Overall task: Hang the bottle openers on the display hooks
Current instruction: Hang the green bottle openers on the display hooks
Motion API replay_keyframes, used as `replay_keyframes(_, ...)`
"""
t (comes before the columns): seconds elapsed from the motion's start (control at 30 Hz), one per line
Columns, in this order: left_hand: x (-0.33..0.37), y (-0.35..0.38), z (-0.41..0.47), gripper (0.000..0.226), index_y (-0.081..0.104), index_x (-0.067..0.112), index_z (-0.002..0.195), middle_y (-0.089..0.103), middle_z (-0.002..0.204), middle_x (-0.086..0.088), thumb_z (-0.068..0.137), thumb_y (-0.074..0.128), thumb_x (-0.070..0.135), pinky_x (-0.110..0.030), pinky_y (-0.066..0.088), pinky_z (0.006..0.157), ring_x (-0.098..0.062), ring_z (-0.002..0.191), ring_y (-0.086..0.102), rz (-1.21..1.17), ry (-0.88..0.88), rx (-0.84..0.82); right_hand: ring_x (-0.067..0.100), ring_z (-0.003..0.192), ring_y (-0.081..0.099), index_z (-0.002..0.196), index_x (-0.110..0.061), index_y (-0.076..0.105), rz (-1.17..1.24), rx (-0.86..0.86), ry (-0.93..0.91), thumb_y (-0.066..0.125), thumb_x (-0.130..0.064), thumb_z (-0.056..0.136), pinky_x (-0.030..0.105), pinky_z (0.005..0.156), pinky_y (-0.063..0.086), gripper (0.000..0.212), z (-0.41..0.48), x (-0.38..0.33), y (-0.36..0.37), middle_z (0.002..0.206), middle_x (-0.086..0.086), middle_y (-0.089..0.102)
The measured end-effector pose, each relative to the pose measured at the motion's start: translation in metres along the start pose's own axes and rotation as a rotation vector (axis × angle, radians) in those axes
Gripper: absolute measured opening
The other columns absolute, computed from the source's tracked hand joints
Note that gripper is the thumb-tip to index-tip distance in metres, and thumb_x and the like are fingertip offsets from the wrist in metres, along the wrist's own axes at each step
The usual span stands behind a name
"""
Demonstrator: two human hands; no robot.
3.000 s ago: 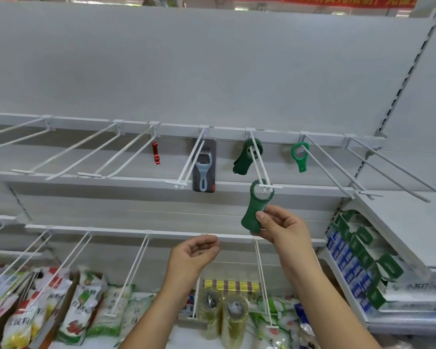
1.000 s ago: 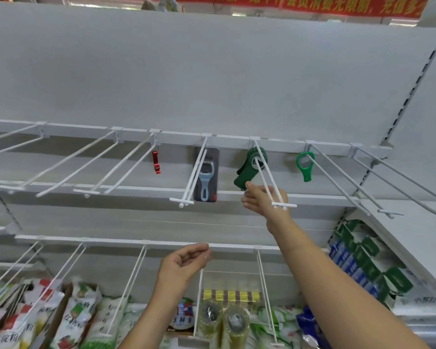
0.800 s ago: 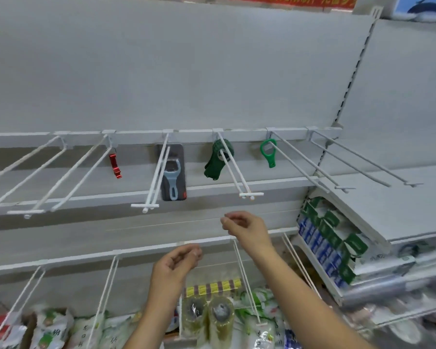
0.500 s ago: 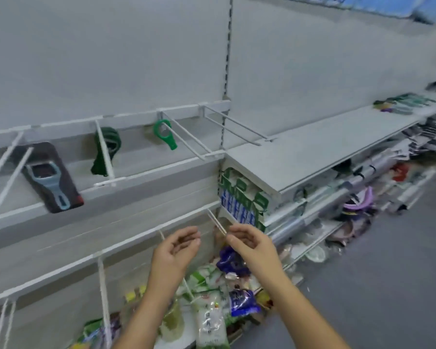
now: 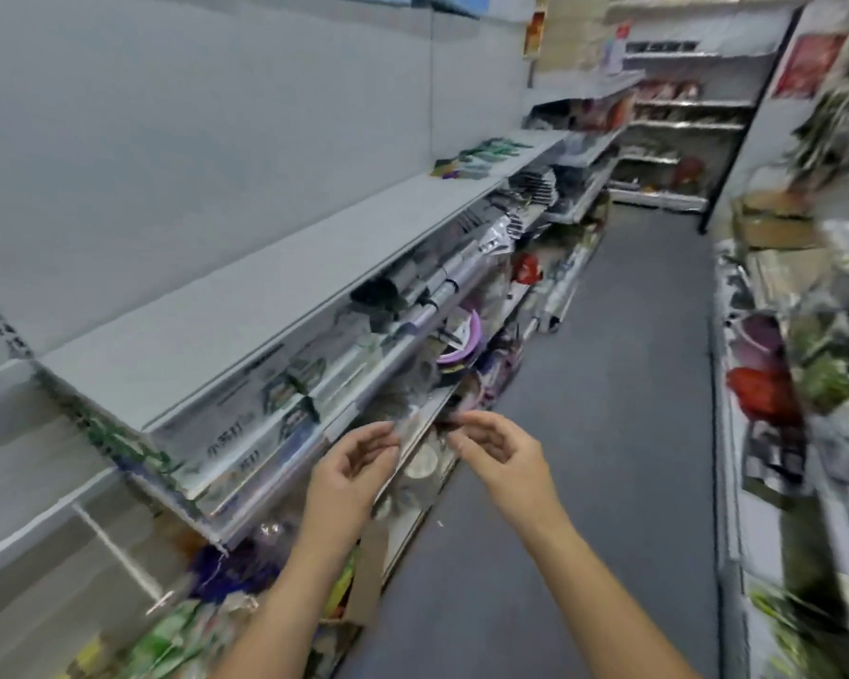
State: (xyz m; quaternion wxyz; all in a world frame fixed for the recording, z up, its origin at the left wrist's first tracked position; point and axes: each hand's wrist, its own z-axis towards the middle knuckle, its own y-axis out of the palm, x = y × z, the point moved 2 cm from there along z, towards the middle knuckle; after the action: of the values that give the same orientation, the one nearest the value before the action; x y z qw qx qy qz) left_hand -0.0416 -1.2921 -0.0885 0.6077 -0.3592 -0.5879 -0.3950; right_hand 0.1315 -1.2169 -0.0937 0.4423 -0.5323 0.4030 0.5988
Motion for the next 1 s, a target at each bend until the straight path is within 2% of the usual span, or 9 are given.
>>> replay_keyframes(0.1, -0.002, 0.050, 0.030, 0.026, 0.069, 0.004, 0.113, 0.075, 0.102, -0.008, 0.089, 0.065, -0.005, -0.012, 0.054, 0.076, -0.002, 0.087, 0.070, 0.002, 0.003, -0.040, 0.010, 0.086, 0.070, 0.101, -0.015, 0.073, -0.014, 0.062, -0.001, 0.075, -0.008, 0.086, 0.019, 0.077, 0.054, 0.017, 0.027, 0.006, -0.050, 0.094, 0.005, 0.076)
replay_keyframes(0.27, -0.011, 0.118, 0.099, 0.025, 0.071, 0.006, 0.110, 0.077, 0.099, -0.006, 0.087, 0.068, -0.004, -0.014, 0.054, 0.079, -0.011, 0.092, 0.072, 0.009, -0.007, -0.099, 0.000, 0.077, 0.068, 0.092, -0.018, 0.072, -0.015, 0.126, -0.009, 0.071, 0.002, 0.087, 0.012, 0.072, 0.052, 0.021, 0.089, 0.015, -0.107, 0.083, -0.013, 0.076)
replay_keyframes(0.37, -0.020, 0.158, 0.153, 0.026, 0.071, 0.007, 0.112, 0.077, 0.101, -0.007, 0.088, 0.069, -0.002, -0.017, 0.055, 0.082, -0.012, 0.094, 0.072, -0.018, -0.007, -0.143, 0.005, 0.082, 0.069, 0.096, -0.016, 0.073, -0.040, 0.164, 0.005, 0.074, -0.003, 0.086, 0.015, 0.074, 0.052, 0.016, 0.140, 0.028, -0.137, 0.087, -0.006, 0.076)
replay_keyframes(0.47, -0.037, 0.196, 0.219, 0.026, 0.071, 0.008, 0.112, 0.077, 0.101, -0.007, 0.087, 0.070, -0.001, -0.019, 0.055, 0.084, -0.015, 0.096, 0.072, -0.058, -0.004, -0.164, 0.004, 0.083, 0.069, 0.097, -0.017, 0.073, -0.074, 0.201, 0.003, 0.075, -0.006, 0.085, 0.015, 0.076, 0.052, 0.017, 0.202, 0.040, -0.165, 0.088, -0.008, 0.076)
replay_keyframes(0.67, -0.048, 0.267, 0.355, 0.027, 0.070, 0.009, 0.114, 0.077, 0.103, -0.005, 0.088, 0.069, 0.000, -0.014, 0.053, 0.080, -0.010, 0.095, 0.072, -0.109, -0.048, -0.217, 0.016, 0.092, 0.070, 0.099, -0.022, 0.072, -0.111, 0.279, 0.021, 0.075, -0.008, 0.086, 0.026, 0.085, 0.055, 0.019, 0.335, 0.051, -0.218, 0.096, 0.003, 0.076)
replay_keyframes(0.83, -0.043, 0.323, 0.456, 0.028, 0.068, 0.004, 0.117, 0.076, 0.105, -0.008, 0.089, 0.067, -0.001, -0.013, 0.053, 0.080, -0.006, 0.092, 0.071, -0.093, -0.028, -0.250, 0.015, 0.092, 0.068, 0.101, -0.017, 0.070, -0.116, 0.300, 0.005, 0.072, -0.006, 0.088, 0.020, 0.083, 0.054, 0.017, 0.439, 0.044, -0.251, 0.099, 0.006, 0.073)
replay_keyframes(1.0, -0.050, 0.377, 0.547, 0.028, 0.067, 0.002, 0.116, 0.074, 0.104, -0.010, 0.090, 0.064, -0.004, -0.012, 0.052, 0.079, -0.013, 0.096, 0.069, -0.082, -0.002, -0.240, 0.015, 0.090, 0.068, 0.100, -0.019, 0.069, -0.082, 0.281, -0.001, 0.072, -0.004, 0.087, 0.020, 0.082, 0.054, 0.019, 0.541, 0.058, -0.289, 0.095, 0.004, 0.072)
